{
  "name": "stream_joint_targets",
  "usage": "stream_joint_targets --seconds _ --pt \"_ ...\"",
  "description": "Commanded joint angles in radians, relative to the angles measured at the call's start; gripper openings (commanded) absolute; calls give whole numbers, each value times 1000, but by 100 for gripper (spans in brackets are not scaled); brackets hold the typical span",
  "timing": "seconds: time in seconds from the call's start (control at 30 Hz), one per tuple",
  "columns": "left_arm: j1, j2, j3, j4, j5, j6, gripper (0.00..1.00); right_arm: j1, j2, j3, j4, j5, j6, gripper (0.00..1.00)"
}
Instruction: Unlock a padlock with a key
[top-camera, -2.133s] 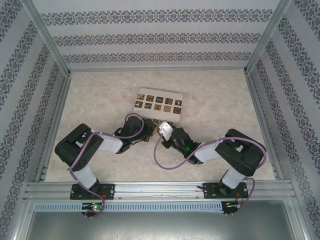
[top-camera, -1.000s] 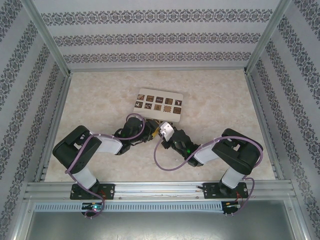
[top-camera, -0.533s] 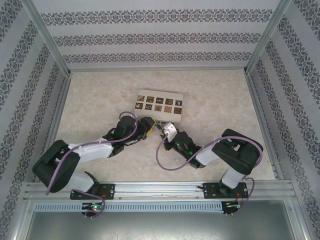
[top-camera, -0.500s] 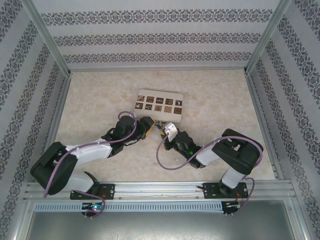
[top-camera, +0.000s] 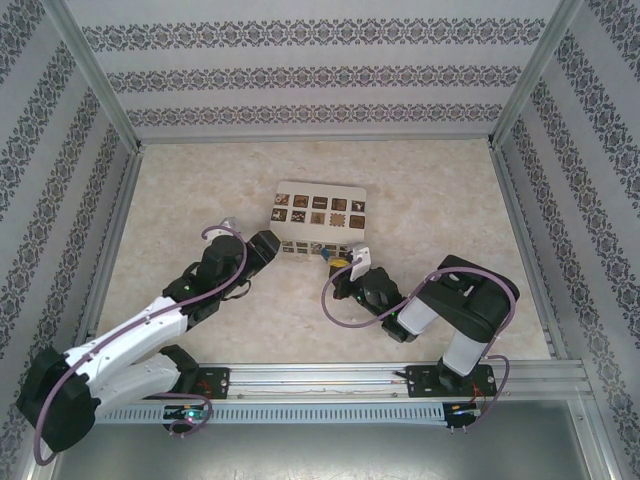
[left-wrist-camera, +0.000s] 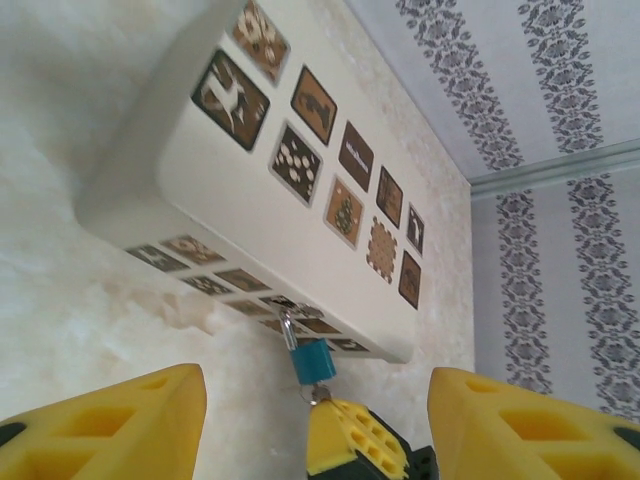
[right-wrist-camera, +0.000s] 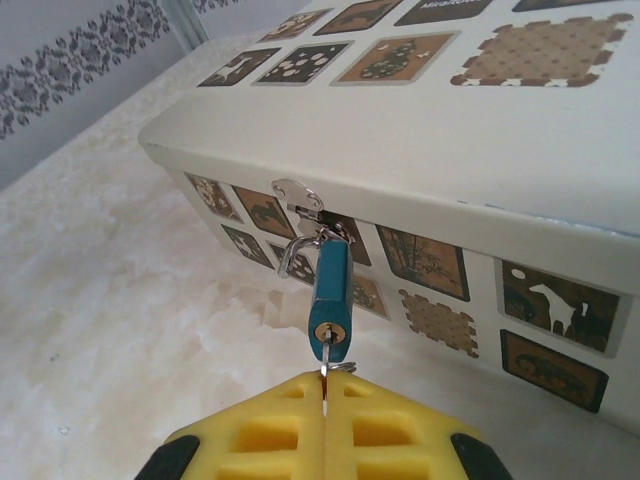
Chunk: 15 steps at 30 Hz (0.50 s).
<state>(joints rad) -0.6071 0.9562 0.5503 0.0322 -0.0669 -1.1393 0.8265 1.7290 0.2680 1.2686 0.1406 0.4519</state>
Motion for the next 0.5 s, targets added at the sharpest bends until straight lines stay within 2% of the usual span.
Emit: stream_joint_targets --seconds 0.0,0.47 --pt "12 -40 41 -136 -93 92 61 -3 7 -16 75 22 155 0" --pt "15 -50 45 -153 -112 105 63 3 -26 -38 -4 89 585 0"
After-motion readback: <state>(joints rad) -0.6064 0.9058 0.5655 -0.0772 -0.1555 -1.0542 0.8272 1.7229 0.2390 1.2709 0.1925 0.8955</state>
